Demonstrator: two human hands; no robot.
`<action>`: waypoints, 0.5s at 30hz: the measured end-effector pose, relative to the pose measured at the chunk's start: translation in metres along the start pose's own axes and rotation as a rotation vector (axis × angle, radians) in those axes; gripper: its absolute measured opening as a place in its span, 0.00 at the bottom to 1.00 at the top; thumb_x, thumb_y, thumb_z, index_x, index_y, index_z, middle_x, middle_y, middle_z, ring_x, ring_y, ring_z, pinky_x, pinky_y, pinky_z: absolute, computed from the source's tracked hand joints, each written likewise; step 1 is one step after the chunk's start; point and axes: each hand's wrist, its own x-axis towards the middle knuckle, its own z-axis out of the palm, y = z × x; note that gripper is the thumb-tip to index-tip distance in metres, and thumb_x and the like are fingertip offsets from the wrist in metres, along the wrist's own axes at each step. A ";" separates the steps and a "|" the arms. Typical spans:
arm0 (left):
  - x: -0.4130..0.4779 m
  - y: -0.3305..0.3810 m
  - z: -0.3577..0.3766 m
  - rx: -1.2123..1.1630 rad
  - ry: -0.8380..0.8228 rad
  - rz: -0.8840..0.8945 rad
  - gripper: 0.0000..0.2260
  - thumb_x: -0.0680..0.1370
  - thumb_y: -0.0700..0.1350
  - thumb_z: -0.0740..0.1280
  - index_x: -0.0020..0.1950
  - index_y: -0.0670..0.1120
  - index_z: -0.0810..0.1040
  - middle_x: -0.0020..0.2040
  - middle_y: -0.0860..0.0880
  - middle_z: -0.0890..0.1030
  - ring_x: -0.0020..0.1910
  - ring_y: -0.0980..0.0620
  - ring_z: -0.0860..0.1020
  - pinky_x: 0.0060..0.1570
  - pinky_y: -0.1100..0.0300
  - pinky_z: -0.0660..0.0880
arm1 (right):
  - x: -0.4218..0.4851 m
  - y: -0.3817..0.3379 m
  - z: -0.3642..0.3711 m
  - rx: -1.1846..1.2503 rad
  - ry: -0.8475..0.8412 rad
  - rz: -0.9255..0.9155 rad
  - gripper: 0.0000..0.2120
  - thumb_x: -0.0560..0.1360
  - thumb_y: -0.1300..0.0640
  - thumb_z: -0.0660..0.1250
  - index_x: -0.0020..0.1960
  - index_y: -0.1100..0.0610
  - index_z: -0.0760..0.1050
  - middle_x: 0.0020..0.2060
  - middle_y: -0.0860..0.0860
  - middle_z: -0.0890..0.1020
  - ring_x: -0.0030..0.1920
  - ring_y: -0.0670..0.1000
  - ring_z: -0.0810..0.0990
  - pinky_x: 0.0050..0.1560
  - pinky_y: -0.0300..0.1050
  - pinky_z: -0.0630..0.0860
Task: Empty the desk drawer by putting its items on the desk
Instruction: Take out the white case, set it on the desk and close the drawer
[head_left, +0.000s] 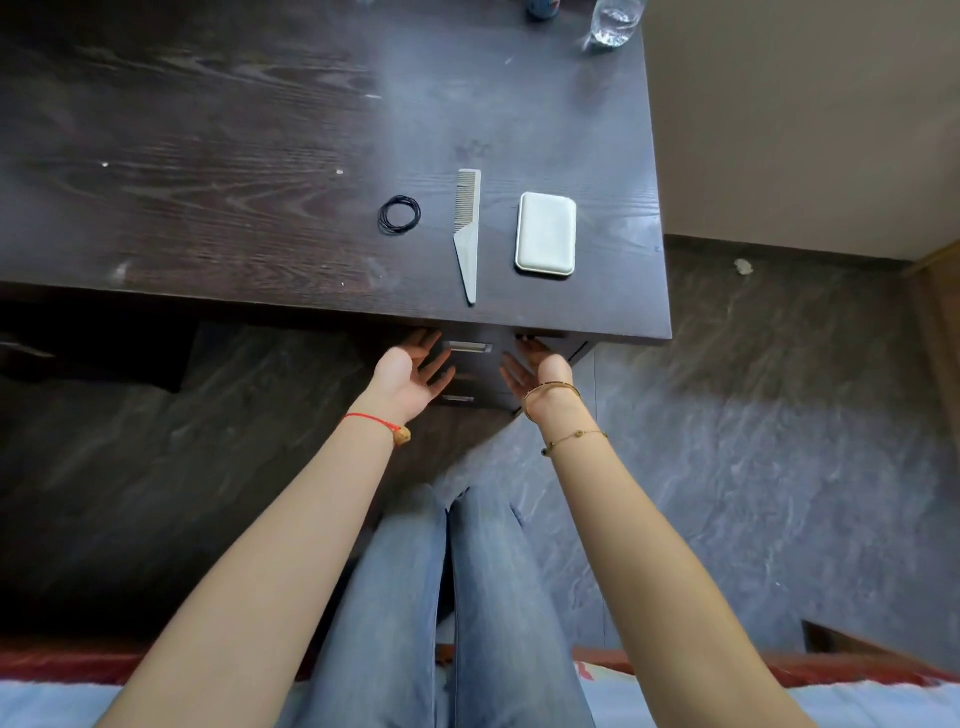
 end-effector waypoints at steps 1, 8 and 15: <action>0.002 0.001 0.000 0.010 -0.002 -0.002 0.23 0.82 0.33 0.52 0.74 0.46 0.70 0.73 0.47 0.74 0.73 0.42 0.70 0.64 0.45 0.69 | 0.001 0.000 0.000 0.014 -0.004 0.003 0.19 0.82 0.59 0.57 0.72 0.57 0.69 0.70 0.53 0.75 0.69 0.58 0.74 0.61 0.50 0.74; -0.006 0.008 0.003 0.080 0.026 0.003 0.20 0.82 0.34 0.52 0.68 0.48 0.74 0.73 0.47 0.74 0.73 0.41 0.70 0.69 0.44 0.67 | -0.006 -0.003 -0.003 -0.045 -0.022 0.001 0.18 0.82 0.57 0.54 0.71 0.55 0.69 0.70 0.52 0.74 0.70 0.57 0.73 0.61 0.53 0.73; -0.051 0.013 0.001 0.199 0.093 -0.037 0.18 0.83 0.39 0.54 0.72 0.44 0.71 0.72 0.43 0.74 0.73 0.43 0.71 0.71 0.46 0.66 | -0.043 -0.017 0.004 -0.445 0.060 0.129 0.19 0.82 0.64 0.52 0.71 0.59 0.70 0.68 0.55 0.76 0.67 0.59 0.76 0.55 0.53 0.75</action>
